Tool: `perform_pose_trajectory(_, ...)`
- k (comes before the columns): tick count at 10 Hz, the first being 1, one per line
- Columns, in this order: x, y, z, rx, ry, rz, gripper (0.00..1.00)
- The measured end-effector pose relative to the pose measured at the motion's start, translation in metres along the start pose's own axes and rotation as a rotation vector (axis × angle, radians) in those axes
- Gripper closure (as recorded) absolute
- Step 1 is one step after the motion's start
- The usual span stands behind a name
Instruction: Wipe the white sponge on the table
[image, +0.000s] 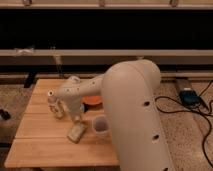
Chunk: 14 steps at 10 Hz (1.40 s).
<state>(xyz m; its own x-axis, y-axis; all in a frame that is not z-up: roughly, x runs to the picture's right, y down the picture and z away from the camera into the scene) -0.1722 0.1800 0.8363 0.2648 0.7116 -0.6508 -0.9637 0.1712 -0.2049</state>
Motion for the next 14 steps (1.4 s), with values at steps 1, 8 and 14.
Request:
perform_pose_trajectory(1, 0.000, 0.014, -0.003, -0.010, -0.013, -0.029, 1.00)
perform_pose_trajectory(8, 0.031, 0.117, -0.004, -0.048, -0.027, -0.276, 1.00)
perform_pose_trajectory(14, 0.042, 0.061, 0.007, -0.018, 0.011, -0.187, 1.00)
